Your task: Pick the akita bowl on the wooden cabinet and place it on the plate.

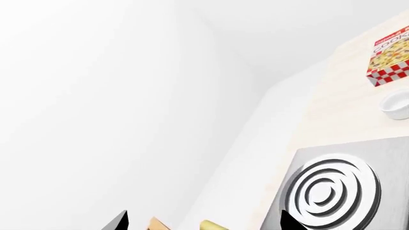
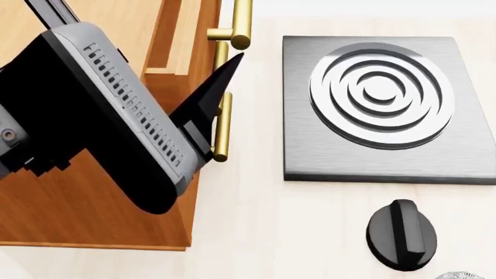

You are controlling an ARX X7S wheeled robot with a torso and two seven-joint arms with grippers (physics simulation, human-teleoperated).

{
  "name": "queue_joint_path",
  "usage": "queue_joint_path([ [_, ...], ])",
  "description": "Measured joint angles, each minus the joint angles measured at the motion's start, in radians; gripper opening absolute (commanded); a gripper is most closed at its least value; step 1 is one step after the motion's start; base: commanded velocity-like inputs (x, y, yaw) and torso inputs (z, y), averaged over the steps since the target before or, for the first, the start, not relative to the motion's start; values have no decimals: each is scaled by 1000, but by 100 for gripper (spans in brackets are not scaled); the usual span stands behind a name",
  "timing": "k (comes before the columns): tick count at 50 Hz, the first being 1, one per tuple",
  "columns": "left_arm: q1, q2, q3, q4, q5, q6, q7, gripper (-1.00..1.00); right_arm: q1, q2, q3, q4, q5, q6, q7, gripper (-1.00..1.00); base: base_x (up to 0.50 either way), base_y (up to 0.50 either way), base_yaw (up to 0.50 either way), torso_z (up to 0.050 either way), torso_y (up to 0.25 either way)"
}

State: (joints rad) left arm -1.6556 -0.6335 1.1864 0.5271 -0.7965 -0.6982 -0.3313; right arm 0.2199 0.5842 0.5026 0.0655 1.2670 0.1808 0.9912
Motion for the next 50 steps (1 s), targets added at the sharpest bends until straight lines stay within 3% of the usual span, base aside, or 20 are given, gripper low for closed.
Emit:
queue_joint_path([
  [50, 27, -5, 5, -8, 16, 14, 2, 100, 39, 25, -34, 119, -29, 26, -12, -100, 0, 0, 0, 0, 0],
])
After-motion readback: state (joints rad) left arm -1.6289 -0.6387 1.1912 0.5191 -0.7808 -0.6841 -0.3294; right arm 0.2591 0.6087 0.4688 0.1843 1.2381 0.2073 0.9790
